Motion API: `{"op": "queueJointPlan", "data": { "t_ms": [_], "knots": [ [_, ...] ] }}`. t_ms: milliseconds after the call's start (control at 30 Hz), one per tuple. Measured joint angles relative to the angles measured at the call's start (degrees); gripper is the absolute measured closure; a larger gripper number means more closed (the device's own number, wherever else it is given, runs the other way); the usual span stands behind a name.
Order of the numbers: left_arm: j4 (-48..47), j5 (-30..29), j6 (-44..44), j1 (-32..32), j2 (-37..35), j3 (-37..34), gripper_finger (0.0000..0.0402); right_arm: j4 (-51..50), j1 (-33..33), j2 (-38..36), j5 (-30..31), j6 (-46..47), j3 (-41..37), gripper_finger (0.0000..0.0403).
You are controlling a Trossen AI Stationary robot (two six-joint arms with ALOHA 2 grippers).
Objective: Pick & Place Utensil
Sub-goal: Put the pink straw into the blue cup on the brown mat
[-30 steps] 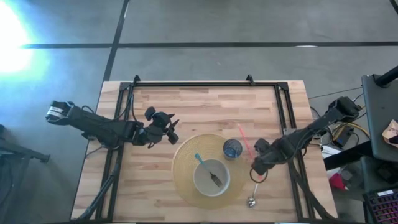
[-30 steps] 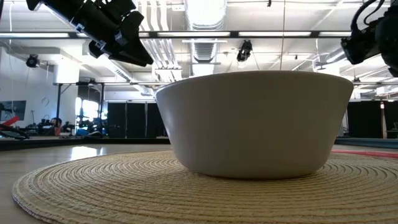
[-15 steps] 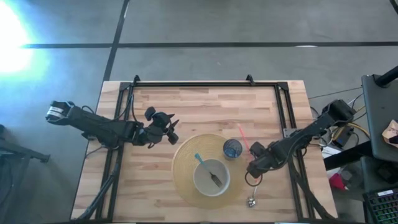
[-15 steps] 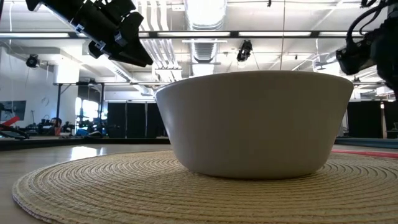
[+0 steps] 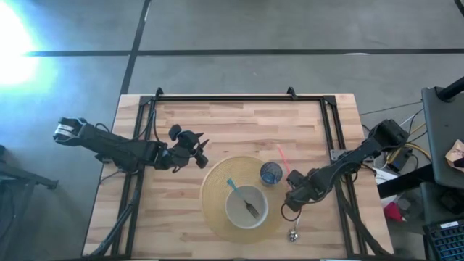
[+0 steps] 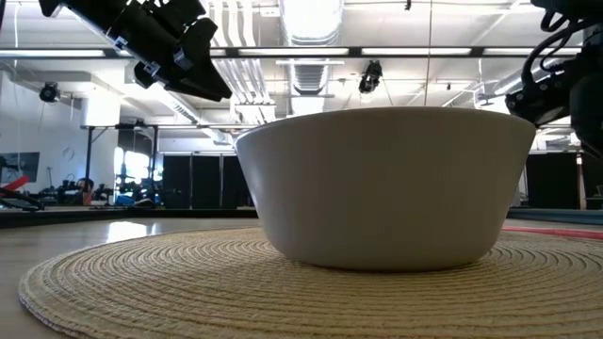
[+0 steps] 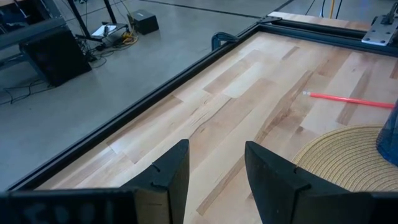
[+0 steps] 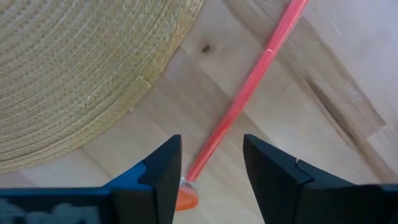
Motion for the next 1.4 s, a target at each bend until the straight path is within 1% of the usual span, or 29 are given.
{"op": "queueJointPlan", "data": {
  "t_ms": [200, 400, 633, 800, 1133, 1267, 1400],
  "knots": [
    [-0.02, -0.01, 0.00, 0.02, 0.00, 0.00, 0.0252, 0.89, 0.00, 0.07, 0.00, 0.23, -0.33, 0.0246],
    [-0.02, -0.01, 0.00, 0.02, 0.00, 0.00, 0.0252, 6.92, 0.00, 0.07, -0.08, 0.92, -3.63, 0.0252],
    [-0.02, -0.01, 0.00, 0.02, 0.00, 0.00, 0.0252, 7.33, 0.00, -0.08, -0.20, 2.97, -4.98, 0.0266],
    [-0.01, -0.01, -0.17, 0.02, 0.00, 0.00, 0.0252, 6.89, -0.02, -0.08, -0.19, 4.17, -5.12, 0.0296],
    [-0.02, 0.00, -0.39, 0.07, 0.00, 0.00, 0.0252, 5.57, -0.01, -0.10, 0.76, 7.93, -6.51, 0.0387],
    [-0.04, -0.01, -0.39, 0.07, 0.00, 0.00, 0.0252, 4.61, 0.04, -0.10, 1.61, 9.38, -6.55, 0.0393],
    [-0.03, 0.00, -0.39, 0.07, 0.00, 0.00, 0.0252, 0.71, 0.30, -0.57, 2.93, 11.20, -6.39, 0.0394]
  ]
}}
